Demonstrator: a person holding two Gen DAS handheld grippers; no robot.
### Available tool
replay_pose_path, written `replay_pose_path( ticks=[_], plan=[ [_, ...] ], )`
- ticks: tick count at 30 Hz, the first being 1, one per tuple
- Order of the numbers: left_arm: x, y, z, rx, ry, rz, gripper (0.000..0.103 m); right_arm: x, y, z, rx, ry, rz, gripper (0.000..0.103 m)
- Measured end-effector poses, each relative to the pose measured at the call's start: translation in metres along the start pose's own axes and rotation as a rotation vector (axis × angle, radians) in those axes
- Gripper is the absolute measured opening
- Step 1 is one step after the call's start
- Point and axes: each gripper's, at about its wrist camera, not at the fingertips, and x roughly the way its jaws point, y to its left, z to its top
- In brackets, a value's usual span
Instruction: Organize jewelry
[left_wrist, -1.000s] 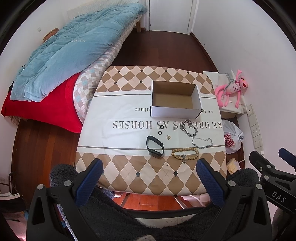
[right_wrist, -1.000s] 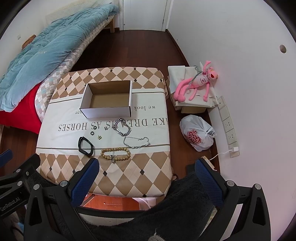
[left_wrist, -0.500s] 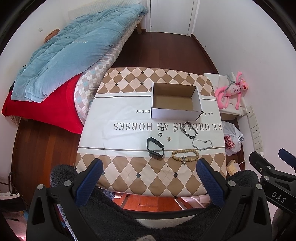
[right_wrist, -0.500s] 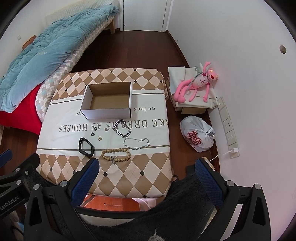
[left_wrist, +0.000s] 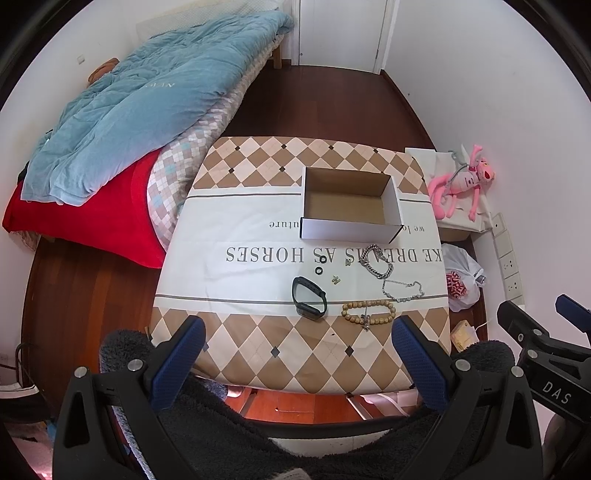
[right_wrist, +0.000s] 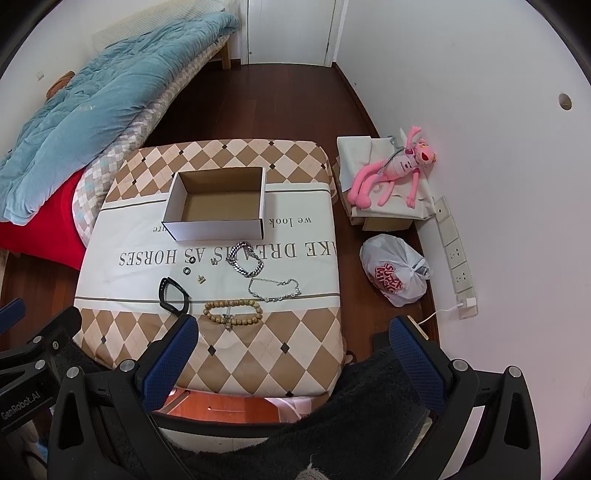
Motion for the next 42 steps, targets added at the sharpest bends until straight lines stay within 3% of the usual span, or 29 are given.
replay_pose_path(
  ticks=[37, 42],
  plan=[
    [-0.004, -0.008, -0.002, 0.011, -0.012, -0.010, 0.103, -0.013, -0.005, 0.013, 0.000, -0.024, 0.004, 0.103],
    [0.005, -0.006, 0.004, 0.025, -0.045, 0.031, 0.103, -0.009, -0.014, 0.009, 0.038, -0.039, 0.043, 0.103]
  ],
)
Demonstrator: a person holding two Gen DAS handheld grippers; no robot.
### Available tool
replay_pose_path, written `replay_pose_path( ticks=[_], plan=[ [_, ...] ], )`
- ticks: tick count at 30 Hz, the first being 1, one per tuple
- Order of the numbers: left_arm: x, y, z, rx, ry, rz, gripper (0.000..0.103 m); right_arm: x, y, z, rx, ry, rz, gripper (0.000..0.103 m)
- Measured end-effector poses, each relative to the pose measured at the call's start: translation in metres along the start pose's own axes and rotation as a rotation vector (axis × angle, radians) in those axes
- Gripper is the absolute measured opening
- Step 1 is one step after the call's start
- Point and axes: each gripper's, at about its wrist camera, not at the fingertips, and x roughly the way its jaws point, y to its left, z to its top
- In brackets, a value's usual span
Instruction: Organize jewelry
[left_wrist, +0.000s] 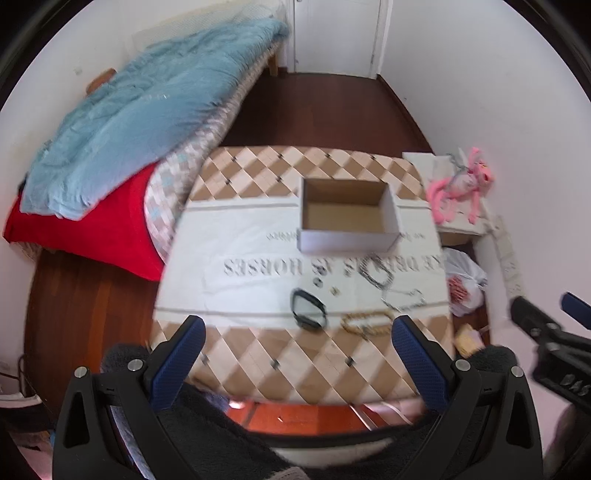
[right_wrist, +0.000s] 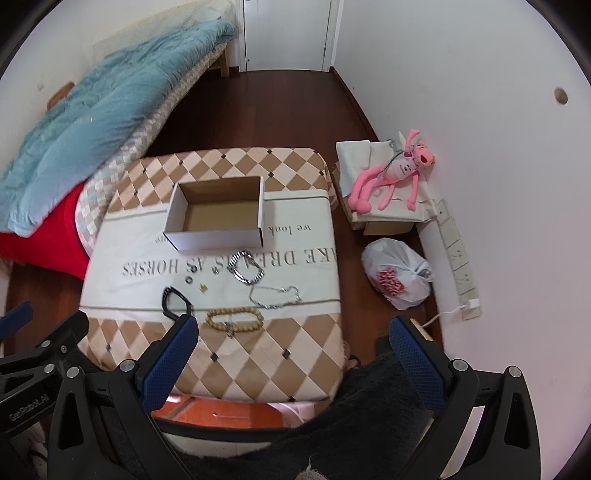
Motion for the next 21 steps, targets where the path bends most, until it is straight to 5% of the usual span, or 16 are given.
replay_pose_path(
  ticks=[5, 10, 21],
  plan=[
    [0.040, 0.005, 0.014, 0.018, -0.019, 0.109, 0.103, 0.036, -0.011, 0.007, 0.054, 0.028, 0.003, 0.103],
    [0.102, 0.010, 0.011, 0.027, 0.082, 0.151, 0.103, 0.109, -0.010, 0.001, 0.072, 0.136, 0.006, 0.101],
    [0.204, 0.016, -0.031, 0.006, 0.306, 0.184, 0.102, 0.246, 0.025, -0.046, 0.054, 0.330, 0.059, 0.060]
  ],
)
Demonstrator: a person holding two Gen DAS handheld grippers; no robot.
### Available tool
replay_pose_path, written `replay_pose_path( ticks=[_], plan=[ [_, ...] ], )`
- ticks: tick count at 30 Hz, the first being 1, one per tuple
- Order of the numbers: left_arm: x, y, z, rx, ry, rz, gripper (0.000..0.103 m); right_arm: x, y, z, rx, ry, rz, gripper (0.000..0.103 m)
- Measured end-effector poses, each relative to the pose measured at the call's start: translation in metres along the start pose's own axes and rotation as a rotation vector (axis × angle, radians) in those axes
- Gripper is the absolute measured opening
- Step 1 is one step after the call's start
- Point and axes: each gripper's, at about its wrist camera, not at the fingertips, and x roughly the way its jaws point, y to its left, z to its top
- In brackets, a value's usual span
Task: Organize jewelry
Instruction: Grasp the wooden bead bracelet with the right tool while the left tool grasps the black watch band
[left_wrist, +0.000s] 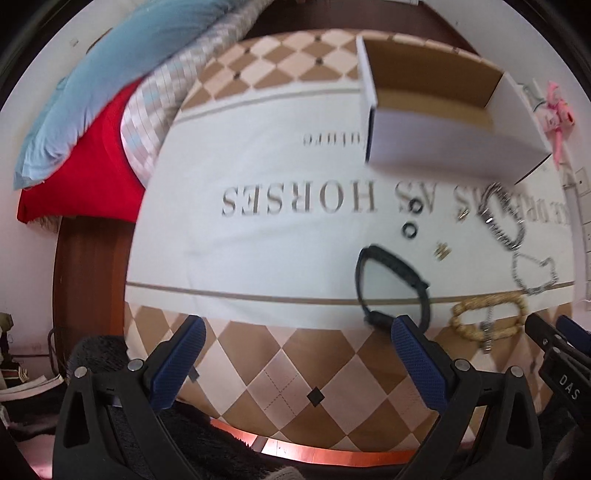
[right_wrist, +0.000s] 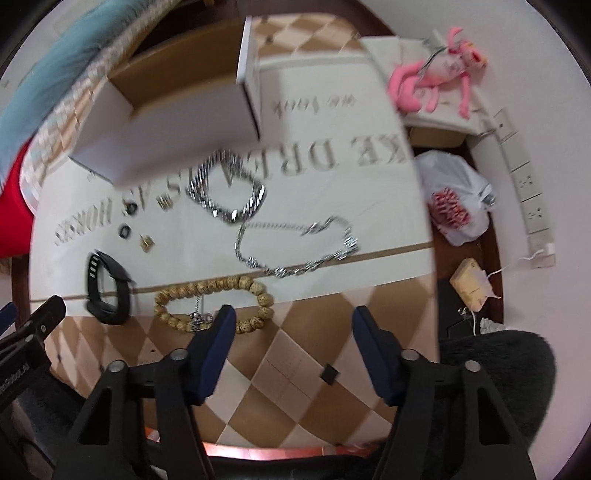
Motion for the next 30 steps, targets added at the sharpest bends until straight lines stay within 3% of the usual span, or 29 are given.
replay_pose_path(
  ticks=[5, 7, 10, 24, 30],
  plan=[
    [0.013, -0.002, -0.003, -0.004, 0.022, -0.027, 0.102, 0.025, 0.013, -0.004, -0.029, 0.035, 0.027, 0.043],
    [0.016, -0.002, -0.002, -0.012, 0.018, -0.055, 0.102, 0.025, 0.021, -0.005, -0.062, 0.013, 0.001, 0.035],
    [0.019, -0.004, 0.002, -0.009, 0.024, -0.099, 0.100, 0.025, 0.029, -0.010, -0.097, -0.006, -0.025, 0.009],
    [0.007, -0.005, 0.012, -0.054, 0.019, -0.281, 0.099, 0.018, 0.011, -0.024, -0.028, 0.065, 0.034, 0.010],
    [0.011, -0.011, 0.021, -0.020, -0.005, -0.220, 0.099, 0.022, 0.008, -0.016, -0.010, 0.067, 0.028, 0.010]
  ],
)
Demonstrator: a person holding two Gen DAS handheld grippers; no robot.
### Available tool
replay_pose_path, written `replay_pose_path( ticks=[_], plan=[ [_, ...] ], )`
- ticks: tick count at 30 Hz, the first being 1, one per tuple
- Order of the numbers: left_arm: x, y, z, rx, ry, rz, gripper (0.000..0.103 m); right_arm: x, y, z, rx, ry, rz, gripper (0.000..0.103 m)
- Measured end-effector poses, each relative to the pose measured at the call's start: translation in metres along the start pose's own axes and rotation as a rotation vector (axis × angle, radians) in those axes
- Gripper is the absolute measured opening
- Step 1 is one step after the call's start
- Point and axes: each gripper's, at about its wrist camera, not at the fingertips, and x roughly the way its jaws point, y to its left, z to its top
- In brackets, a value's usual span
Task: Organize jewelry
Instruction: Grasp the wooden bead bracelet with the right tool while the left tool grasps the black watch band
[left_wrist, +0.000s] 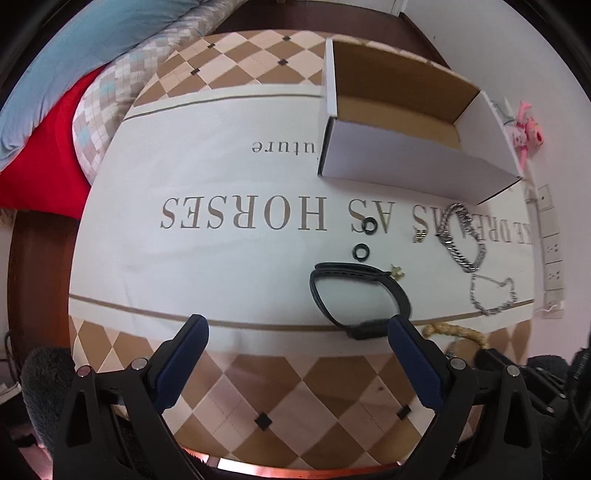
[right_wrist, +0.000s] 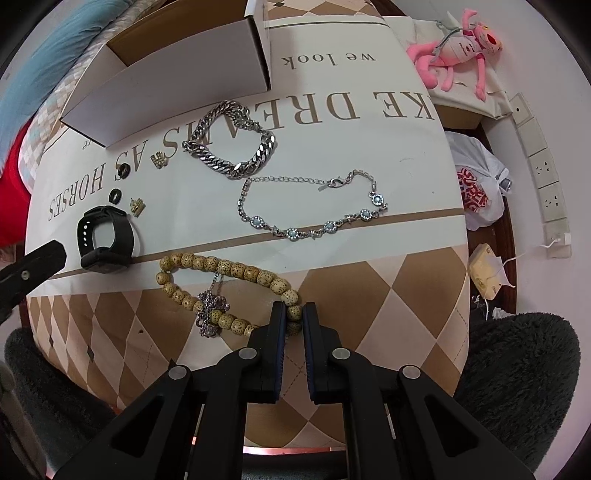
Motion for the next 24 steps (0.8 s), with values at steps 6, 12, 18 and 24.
replay_pose_path(
  ticks=[6, 12, 18, 24],
  plan=[
    [0.024, 0.003, 0.008, 0.017, 0.039, 0.006, 0.024, 0.002, 0.010, 0.009, -0.003, -0.004, -0.040, 0.010],
    [0.022, 0.001, 0.002, 0.089, -0.009, 0.058, 0.004, 0.003, 0.023, 0.011, -0.059, -0.018, -0.089, 0.010],
    [-0.003, -0.008, -0.024, 0.116, -0.055, 0.075, 0.003, -0.013, 0.023, 0.010, -0.042, -0.072, -0.017, 0.009],
    [-0.039, -0.015, -0.033, 0.123, -0.111, 0.051, 0.003, -0.055, 0.022, 0.017, -0.046, -0.140, 0.104, 0.009]
  ],
)
